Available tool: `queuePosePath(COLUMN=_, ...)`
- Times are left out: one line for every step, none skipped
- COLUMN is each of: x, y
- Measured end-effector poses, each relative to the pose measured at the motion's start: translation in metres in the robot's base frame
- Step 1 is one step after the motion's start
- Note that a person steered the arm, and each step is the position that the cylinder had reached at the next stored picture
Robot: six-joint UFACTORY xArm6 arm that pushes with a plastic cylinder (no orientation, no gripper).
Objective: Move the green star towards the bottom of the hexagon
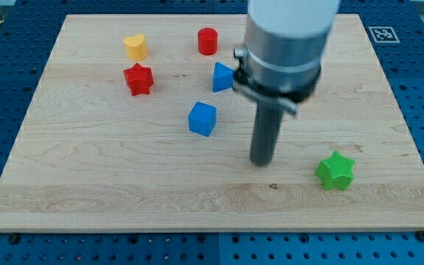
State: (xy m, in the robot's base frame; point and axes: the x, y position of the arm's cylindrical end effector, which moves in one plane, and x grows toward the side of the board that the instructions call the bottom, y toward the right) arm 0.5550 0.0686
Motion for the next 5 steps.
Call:
queuePosePath(x=0.031, y=0.044)
queuePosePath(x=0.016, y=0.095)
queuePosePath(x=0.004, y=0.103)
queuePosePath(x=0.022, y=0.117)
queuePosePath(x=0.041, y=0.162)
